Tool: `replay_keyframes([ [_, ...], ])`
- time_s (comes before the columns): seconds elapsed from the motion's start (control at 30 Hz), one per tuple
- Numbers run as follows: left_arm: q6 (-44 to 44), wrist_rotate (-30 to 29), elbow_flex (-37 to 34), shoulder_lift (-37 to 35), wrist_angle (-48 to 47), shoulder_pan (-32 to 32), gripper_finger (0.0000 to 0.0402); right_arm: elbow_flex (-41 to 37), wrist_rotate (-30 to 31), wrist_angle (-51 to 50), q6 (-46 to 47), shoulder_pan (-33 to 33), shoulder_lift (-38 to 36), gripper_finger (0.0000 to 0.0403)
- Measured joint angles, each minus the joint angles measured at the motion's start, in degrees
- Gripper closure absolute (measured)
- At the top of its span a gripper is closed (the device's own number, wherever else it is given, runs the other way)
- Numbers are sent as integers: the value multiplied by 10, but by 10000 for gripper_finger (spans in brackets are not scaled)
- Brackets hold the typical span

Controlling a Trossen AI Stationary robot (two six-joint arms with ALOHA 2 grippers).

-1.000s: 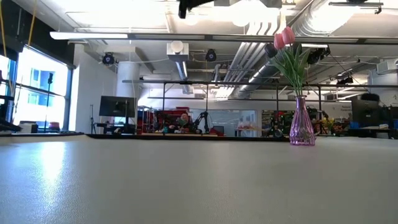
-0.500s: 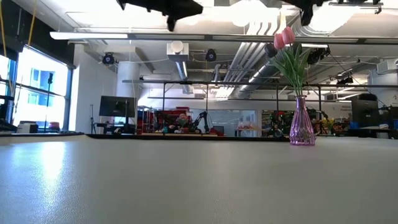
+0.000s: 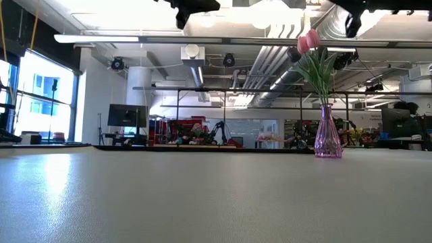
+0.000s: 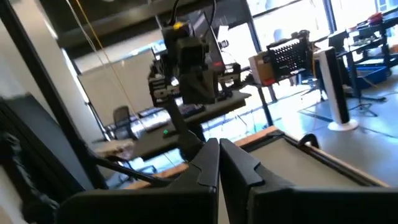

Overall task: Sort flowers into vase by color
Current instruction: Return to Home Position

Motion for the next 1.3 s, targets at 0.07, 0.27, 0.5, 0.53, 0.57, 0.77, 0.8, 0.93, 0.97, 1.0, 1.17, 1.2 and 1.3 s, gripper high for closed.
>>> replay_keyframes([
  [0.07, -13, -16, 0, 0, -1, -14, 401, -9, 0, 0, 23, 6, -7, 403],
  [0.27, -34, -39, 0, 18, 47, -51, 401, -16, 54, -20, -8, 40, 17, 403],
  [0.5, -47, -18, 0, 42, 55, -55, 401, -17, 138, -51, 30, 40, 44, 403],
  [0.53, -48, -17, 0, 38, 57, -55, 401, -17, 132, -36, 20, 40, 41, 403],
  [0.57, -48, -18, 0, 32, 54, -56, 401, -16, 126, -27, 12, 40, 36, 403],
  [0.77, -13, -31, 0, -12, -15, -41, 401, -16, 102, -34, -57, 38, -11, 403],
  [0.8, -8, -32, 0, -19, -31, -38, 401, -16, 95, -34, -65, 39, -21, 403],
  [0.93, 15, -42, 0, -47, -67, -36, 401, -16, 65, -49, -88, 39, -57, 403],
  [0.97, 19, -49, 0, -52, -73, -37, 401, -16, 63, -58, -90, 39, -64, 403],
  [1.0, 23, -55, 0, -54, -74, -39, 401, -16, 62, -64, -90, 39, -68, 403],
  [1.17, 31, -61, 0, -64, -76, -41, 401, -16, 62, -93, -85, 39, -78, 403],
  [1.2, 31, -61, 0, -64, -80, -41, 401, -16, 61, -96, -82, 39, -78, 403],
  [1.3, 36, -62, 0, -63, -97, -41, 401, -16, 51, -95, -80, 40, -78, 403],
])
